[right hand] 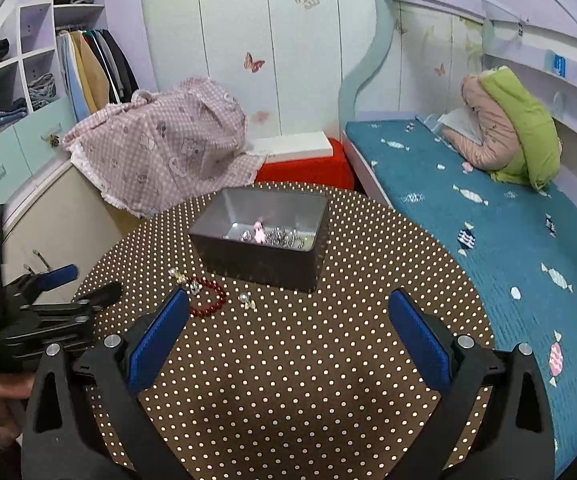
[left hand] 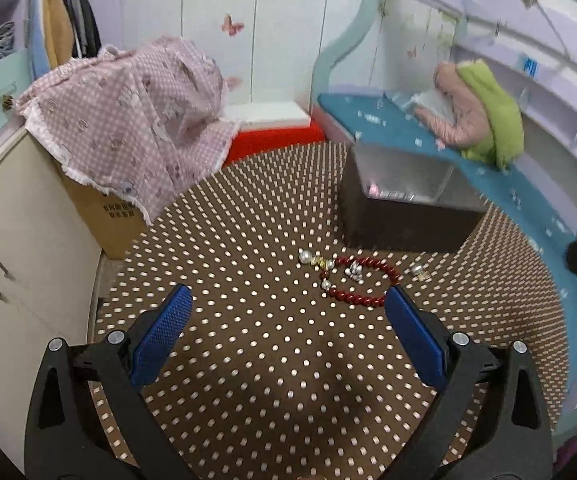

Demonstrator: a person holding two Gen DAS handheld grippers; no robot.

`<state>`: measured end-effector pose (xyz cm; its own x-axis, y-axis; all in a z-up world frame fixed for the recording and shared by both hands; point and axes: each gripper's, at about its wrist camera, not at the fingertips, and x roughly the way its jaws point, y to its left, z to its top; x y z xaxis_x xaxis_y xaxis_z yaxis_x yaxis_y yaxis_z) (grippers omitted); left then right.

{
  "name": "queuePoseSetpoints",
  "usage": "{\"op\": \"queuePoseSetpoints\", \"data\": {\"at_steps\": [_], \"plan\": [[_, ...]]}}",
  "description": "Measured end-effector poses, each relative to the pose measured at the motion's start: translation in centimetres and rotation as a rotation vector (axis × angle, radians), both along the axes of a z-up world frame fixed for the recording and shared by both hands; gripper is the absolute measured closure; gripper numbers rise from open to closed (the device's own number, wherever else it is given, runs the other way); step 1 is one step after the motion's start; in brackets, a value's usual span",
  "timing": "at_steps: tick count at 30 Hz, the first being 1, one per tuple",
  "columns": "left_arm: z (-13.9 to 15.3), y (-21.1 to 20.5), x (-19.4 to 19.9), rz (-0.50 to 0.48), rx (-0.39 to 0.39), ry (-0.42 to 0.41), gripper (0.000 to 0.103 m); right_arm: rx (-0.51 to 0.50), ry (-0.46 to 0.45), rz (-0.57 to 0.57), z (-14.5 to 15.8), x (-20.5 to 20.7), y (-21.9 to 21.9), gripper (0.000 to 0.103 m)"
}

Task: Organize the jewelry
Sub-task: 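Move both tools back toward the red bracelet and remaining pearls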

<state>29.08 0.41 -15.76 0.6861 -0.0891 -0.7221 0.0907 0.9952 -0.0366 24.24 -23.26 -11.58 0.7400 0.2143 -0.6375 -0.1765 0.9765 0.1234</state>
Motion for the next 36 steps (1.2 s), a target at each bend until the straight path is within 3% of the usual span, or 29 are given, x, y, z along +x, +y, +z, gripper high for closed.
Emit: {"op": "queuePoseSetpoints", "data": {"at_steps": [6, 8, 9, 11, 14, 16, 18, 19, 23, 27, 32, 35, 36], "plan": [[-3.8, -0.9, 4.1, 0.012, 0.016, 0.091, 0.007, -0.002, 0.056, 0.014, -1.8, 1.2, -0.1, 0.007], [-4.7, -1.3, 5.0, 0.01, 0.02, 0.116, 0.014, -0.002, 0.069, 0.018, -2.2, 1.7, -0.1, 0.007], [-5.0, -1.4, 5.4, 0.006, 0.017, 0.127, 0.026, -0.002, 0.075, 0.019, -2.5, 2.0, -0.1, 0.007], [-5.5, -1.6, 5.8, 0.003, 0.015, 0.136, 0.03, -0.001, 0.09, 0.023, -3.1, 2.6, -0.1, 0.007], [-5.7, -2.3, 6.0, -0.018, 0.047, 0.117, 0.047, -0.001, 0.106, 0.031, -3.8, 3.2, 0.1, 0.007], [-5.5, -2.6, 5.7, -0.055, 0.034, 0.109, 0.074, -0.003, 0.119, 0.035, -4.3, 3.7, 0.3, 0.007], [-5.5, -2.6, 5.3, -0.098, 0.005, 0.113, 0.092, -0.009, 0.138, 0.041, -5.1, 4.2, 0.5, 0.007], [-5.4, -2.7, 5.0, -0.12, -0.017, 0.116, 0.094, -0.014, 0.148, 0.048, -5.5, 4.5, 0.7, 0.007], [-5.1, -2.3, 3.5, -0.175, -0.081, 0.109, 0.094, -0.036, 0.166, 0.094, -6.7, 5.2, 1.8, 0.012], [-3.7, -1.2, 1.9, -0.182, -0.117, 0.071, 0.094, -0.065, 0.183, 0.142, -7.6, 6.1, 3.3, 0.038], [-1.8, 0.0, 0.1, -0.189, -0.133, 0.032, 0.094, -0.094, 0.176, 0.19, -8.2, 7.4, 4.9, 0.047], [-0.8, 1.0, -0.8, -0.181, -0.136, 0.014, 0.094, -0.117, 0.176, 0.228, -8.6, 7.9, 6.1, 0.059], [-0.6, 1.3, -1.0, -0.177, -0.138, 0.01, 0.094, -0.132, 0.179, 0.238, -8.9, 8.0, 6.5, 0.068]]}}
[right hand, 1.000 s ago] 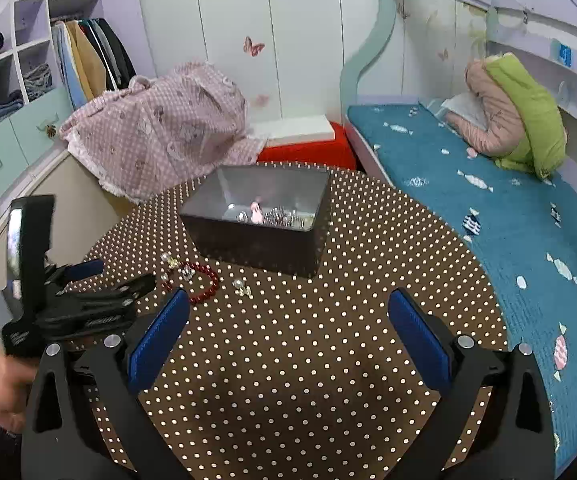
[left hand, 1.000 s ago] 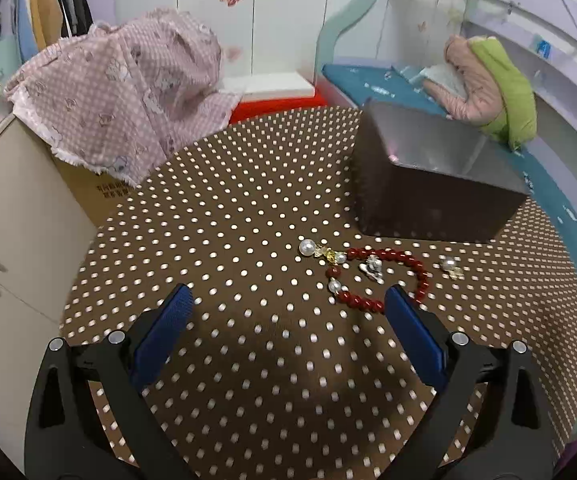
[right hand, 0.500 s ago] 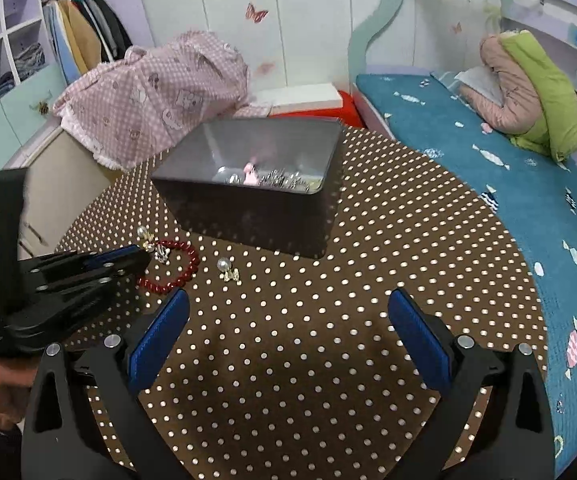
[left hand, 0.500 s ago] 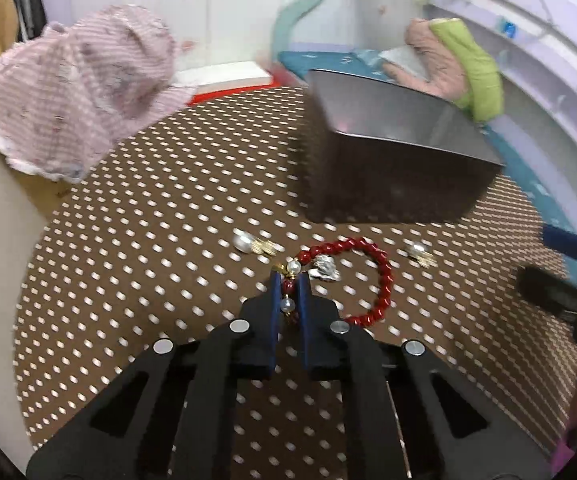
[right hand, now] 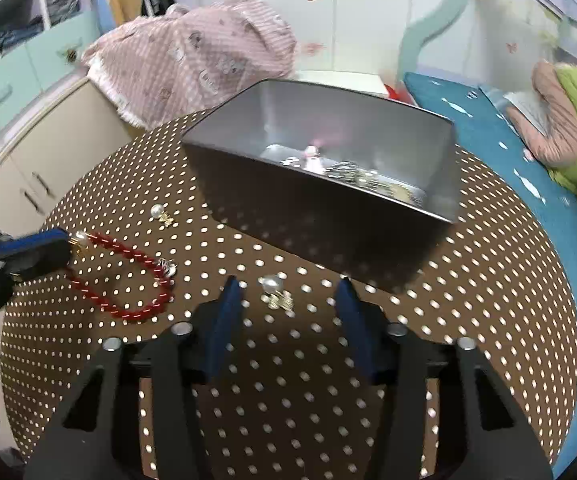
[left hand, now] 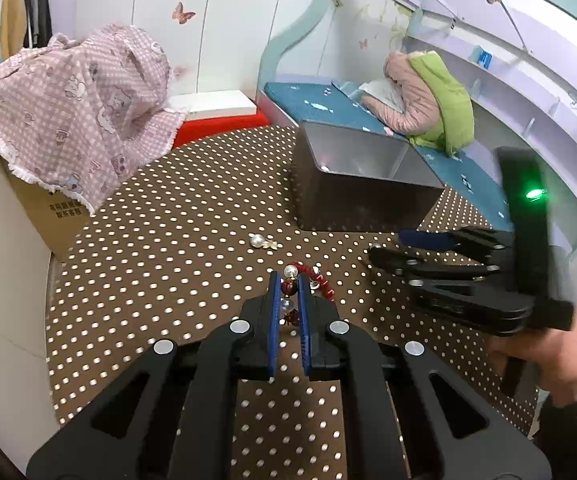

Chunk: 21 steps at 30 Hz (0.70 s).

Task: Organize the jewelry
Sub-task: 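Move both tools back toward the red bracelet and remaining pearls, then grasp the red bead bracelet with left tool while right tool grasps a pearl pendant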

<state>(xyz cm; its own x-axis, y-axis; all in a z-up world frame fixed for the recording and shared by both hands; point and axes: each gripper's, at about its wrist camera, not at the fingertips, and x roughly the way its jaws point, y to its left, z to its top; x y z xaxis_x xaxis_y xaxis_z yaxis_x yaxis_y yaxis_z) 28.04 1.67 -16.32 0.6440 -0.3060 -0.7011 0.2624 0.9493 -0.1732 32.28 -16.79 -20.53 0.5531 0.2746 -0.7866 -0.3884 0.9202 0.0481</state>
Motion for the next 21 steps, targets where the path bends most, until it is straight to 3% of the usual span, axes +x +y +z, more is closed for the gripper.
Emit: {"op": "queuePoseSetpoints", "data": {"at_steps": [2, 3, 6, 10, 21], "plan": [[0.6, 0.5, -0.5, 0.007, -0.003, -0.01, 0.094, -0.038, -0.027, 0.022, -0.3, -0.1, 0.7, 0.079], [0.9, 0.8, -0.6, 0.009, -0.005, -0.014, 0.094, -0.035, -0.025, 0.031, -0.4, -0.2, 0.8, 0.093], [1.7, 1.3, -1.3, 0.018, -0.01, -0.031, 0.094, -0.038, -0.024, 0.039, -0.5, -0.5, 0.9, 0.094], [2.7, 1.5, -1.7, 0.021, -0.013, -0.053, 0.094, 0.037, -0.014, 0.02, 0.4, -1.2, -0.1, 0.094], [7.3, 0.6, -2.3, -0.018, -0.024, -0.158, 0.094, 0.166, -0.116, -0.009, 7.6, -3.3, -3.0, 0.094]]}}
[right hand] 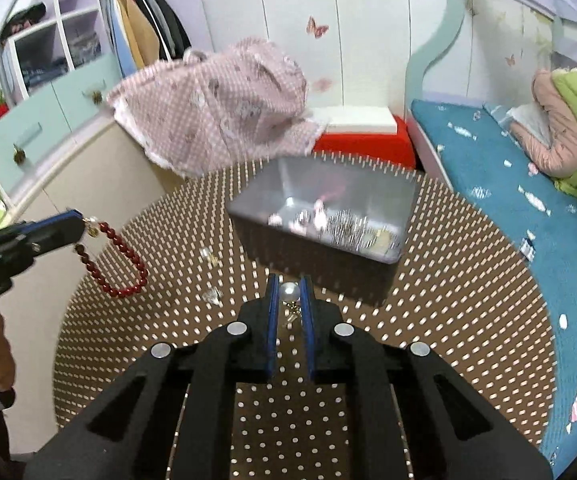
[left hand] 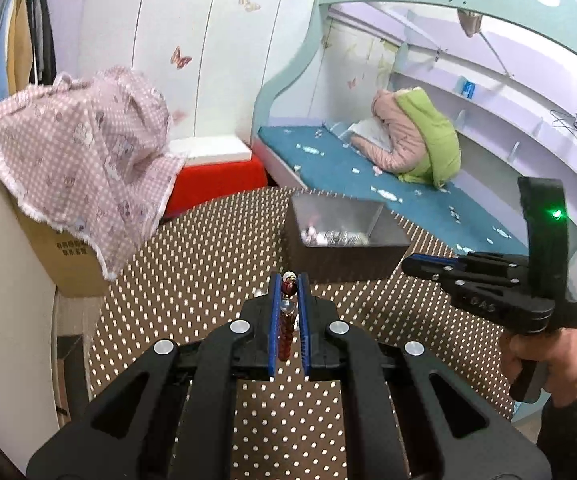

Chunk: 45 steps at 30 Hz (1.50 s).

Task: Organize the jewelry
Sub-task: 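Grasp the red bead bracelet with left tool while right tool grasps a pearl pendant, then carry the bracelet and pendant over the tin and open both tools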

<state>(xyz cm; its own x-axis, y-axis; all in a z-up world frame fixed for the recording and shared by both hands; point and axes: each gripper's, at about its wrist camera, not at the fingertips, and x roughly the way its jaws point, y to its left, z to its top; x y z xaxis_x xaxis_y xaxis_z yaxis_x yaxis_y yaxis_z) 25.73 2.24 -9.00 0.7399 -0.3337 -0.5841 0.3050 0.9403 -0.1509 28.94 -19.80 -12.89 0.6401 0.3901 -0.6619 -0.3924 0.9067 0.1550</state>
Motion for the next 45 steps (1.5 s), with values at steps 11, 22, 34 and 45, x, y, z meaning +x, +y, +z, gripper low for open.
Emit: {"op": "queuePoseSetpoints", "data": {"at_steps": [11, 22, 34, 45], "plan": [[6.4, -2.3, 2.0, -0.058, 0.005, -0.132, 0.094, 0.001, -0.157, 0.007, 7.3, 1.0, -1.0, 0.094], [9.6, -6.5, 7.8, -0.142, -0.023, -0.136, 0.094, 0.004, -0.115, -0.012, 8.1, 5.6, -1.8, 0.093], [3.8, -8.8, 13.6, -0.136, 0.004, 0.04, 0.093, 0.005, 0.041, -0.035, 3.7, 9.7, -1.8, 0.09], [3.0, -5.8, 13.2, 0.051, 0.066, -0.001, 0.007, 0.05, 0.016, -0.161, 3.5, 8.9, -3.8, 0.007]]}}
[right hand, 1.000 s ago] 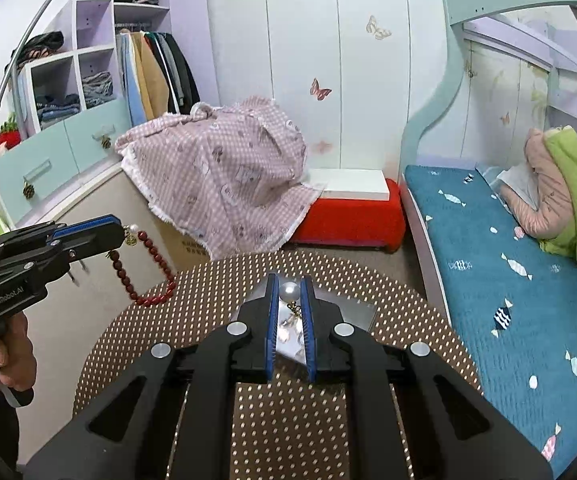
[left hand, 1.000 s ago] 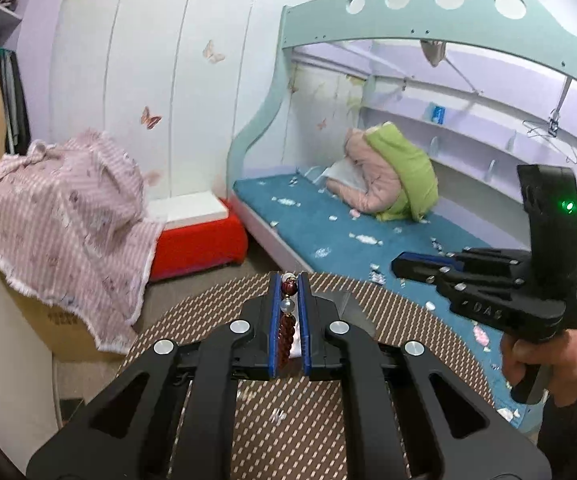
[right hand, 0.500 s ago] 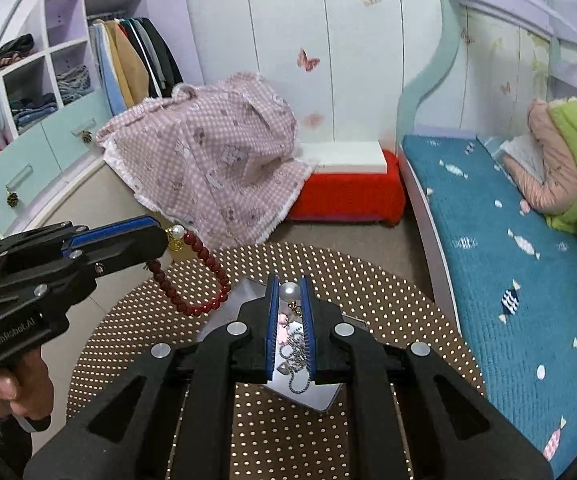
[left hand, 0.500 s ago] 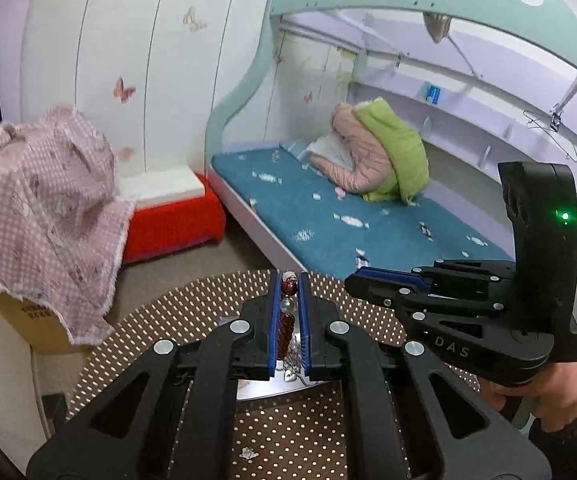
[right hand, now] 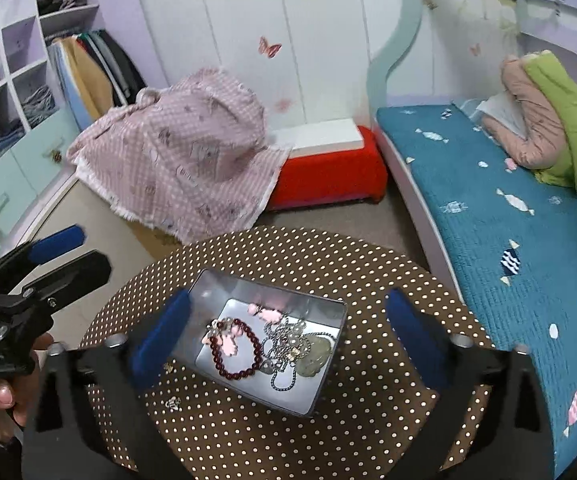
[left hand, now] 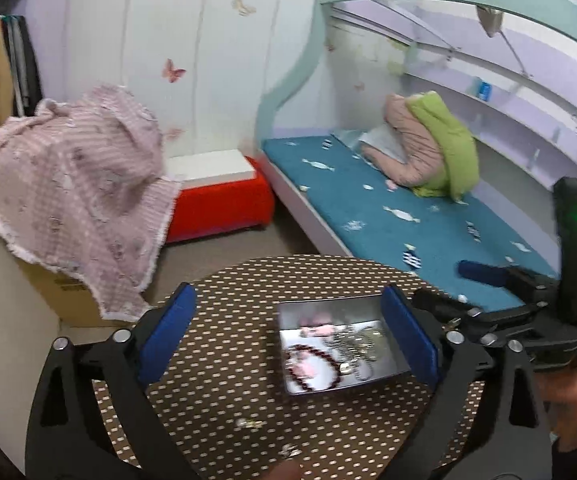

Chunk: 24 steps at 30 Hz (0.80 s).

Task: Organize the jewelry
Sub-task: 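Carry the bracelet and pendant over the tin and open both tools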

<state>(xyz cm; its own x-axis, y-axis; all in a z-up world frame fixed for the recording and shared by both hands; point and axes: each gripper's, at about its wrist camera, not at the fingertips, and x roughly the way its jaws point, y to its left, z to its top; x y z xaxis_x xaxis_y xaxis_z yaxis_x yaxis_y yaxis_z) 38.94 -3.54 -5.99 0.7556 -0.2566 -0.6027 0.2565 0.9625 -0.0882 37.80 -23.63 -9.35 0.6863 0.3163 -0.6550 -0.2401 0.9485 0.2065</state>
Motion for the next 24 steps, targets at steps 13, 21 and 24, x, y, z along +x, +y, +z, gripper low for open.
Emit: {"op": "queuePoseSetpoints", "data": {"at_steps": [13, 21, 24], "plan": [[2.5, 3.8, -6.2, 0.132, 0.01, -0.1, 0.006, 0.012, -0.106, -0.045, 3.2, -4.6, 0.5, 0.007], [5.0, 5.7, -10.5, 0.184, 0.004, -0.177, 0.005, -0.004, -0.218, -0.075, 6.5, -8.7, 0.9, 0.007], [5.9, 6.1, -12.0, 0.195, 0.0, -0.205, 0.005, -0.005, -0.262, -0.105, 7.7, -10.3, 0.8, 0.007]]}}
